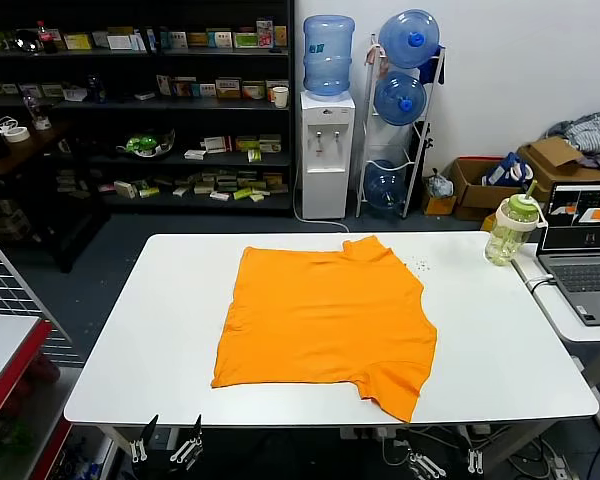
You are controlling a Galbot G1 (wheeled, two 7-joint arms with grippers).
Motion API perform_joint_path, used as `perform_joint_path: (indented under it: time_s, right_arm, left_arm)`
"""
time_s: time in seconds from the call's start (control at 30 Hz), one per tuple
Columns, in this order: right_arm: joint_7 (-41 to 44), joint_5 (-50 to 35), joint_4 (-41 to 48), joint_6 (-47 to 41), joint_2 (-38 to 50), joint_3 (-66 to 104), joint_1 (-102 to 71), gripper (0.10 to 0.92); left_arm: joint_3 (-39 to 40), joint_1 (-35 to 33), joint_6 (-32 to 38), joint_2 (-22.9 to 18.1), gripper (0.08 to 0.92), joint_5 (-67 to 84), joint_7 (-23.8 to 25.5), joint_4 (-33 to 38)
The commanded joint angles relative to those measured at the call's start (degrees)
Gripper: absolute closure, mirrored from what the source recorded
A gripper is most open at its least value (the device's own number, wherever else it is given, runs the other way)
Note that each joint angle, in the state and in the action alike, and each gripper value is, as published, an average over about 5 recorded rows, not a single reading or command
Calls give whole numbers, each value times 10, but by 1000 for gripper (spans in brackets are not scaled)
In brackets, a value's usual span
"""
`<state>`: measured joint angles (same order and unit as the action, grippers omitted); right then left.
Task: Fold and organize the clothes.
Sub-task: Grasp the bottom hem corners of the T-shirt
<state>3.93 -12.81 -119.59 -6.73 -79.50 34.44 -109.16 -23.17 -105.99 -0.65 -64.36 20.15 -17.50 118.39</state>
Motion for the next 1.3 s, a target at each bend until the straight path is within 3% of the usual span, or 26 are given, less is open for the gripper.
perform_joint_path:
  time_s: [0.03, 0.47, 0.97, 1.17, 1.3]
  right_arm:
    - [-4, -3, 0, 1, 0, -5, 7, 203]
    - [-80, -21, 67, -101, -7, -67, 156, 203]
    - [-96, -7, 115, -120, -27, -85, 189, 208]
    - [-102, 5, 117, -117, -31, -87, 182, 345]
    - [-102, 13, 111, -111, -33, -87, 173, 458]
  left_arm:
    - [1, 18, -14, 5, 177, 10, 2, 2]
    - [54, 180, -95, 38, 177, 106, -6, -67]
    - [98, 211, -106, 21, 177, 91, -9, -109]
    - [113, 221, -106, 14, 184, 75, -6, -120]
    - [119, 224, -105, 10, 266, 63, -4, -125]
